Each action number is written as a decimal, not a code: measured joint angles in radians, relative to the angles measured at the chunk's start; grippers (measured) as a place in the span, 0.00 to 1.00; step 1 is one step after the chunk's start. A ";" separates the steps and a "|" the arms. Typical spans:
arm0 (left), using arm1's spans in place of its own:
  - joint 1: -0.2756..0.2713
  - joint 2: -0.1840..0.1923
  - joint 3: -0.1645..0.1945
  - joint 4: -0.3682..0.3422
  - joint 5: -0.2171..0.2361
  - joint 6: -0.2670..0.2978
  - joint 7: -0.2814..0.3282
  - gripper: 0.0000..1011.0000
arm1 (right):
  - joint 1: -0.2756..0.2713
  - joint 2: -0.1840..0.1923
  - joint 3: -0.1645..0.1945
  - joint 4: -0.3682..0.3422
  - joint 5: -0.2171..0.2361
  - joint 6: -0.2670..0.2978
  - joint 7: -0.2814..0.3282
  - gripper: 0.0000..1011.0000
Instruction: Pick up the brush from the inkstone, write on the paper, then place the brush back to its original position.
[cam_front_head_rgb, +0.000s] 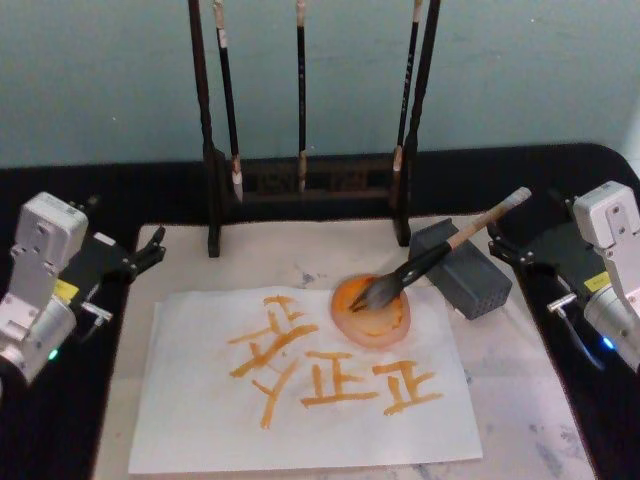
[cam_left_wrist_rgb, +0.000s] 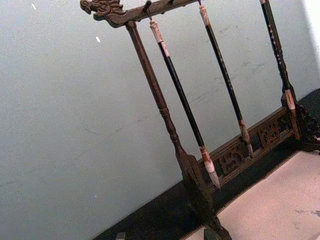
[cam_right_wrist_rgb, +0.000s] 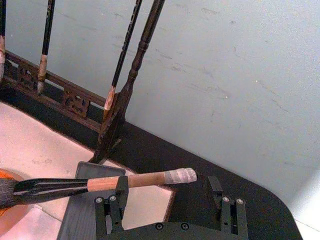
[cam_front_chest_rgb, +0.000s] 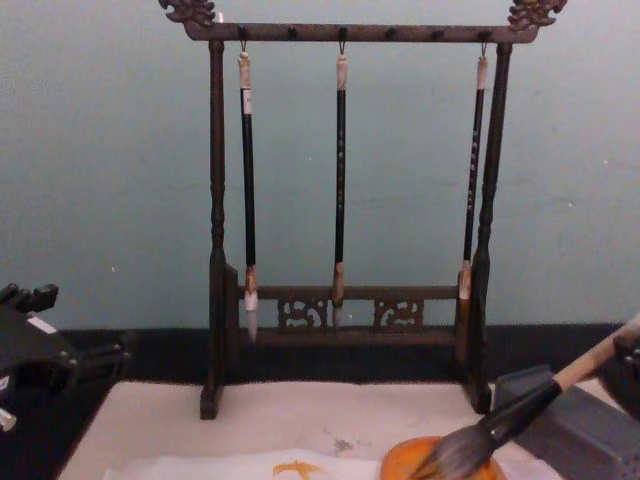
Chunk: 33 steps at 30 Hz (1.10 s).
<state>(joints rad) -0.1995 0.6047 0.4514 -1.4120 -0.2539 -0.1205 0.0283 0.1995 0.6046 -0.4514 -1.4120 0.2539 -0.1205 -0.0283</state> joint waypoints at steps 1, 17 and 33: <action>0.000 0.000 0.000 0.000 0.000 0.000 0.000 1.00 | 0.000 0.000 0.000 0.000 0.000 0.000 0.000 0.99; 0.000 0.000 0.000 0.000 0.000 0.000 0.000 1.00 | 0.000 0.000 0.000 0.000 0.000 0.000 0.000 0.99; 0.000 0.000 0.000 0.000 0.000 0.000 0.000 1.00 | 0.000 0.000 0.000 0.000 0.000 0.000 0.000 0.99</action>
<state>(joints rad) -0.1995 0.6047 0.4514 -1.4120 -0.2539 -0.1205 0.0283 0.1995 0.6047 -0.4514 -1.4120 0.2539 -0.1205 -0.0283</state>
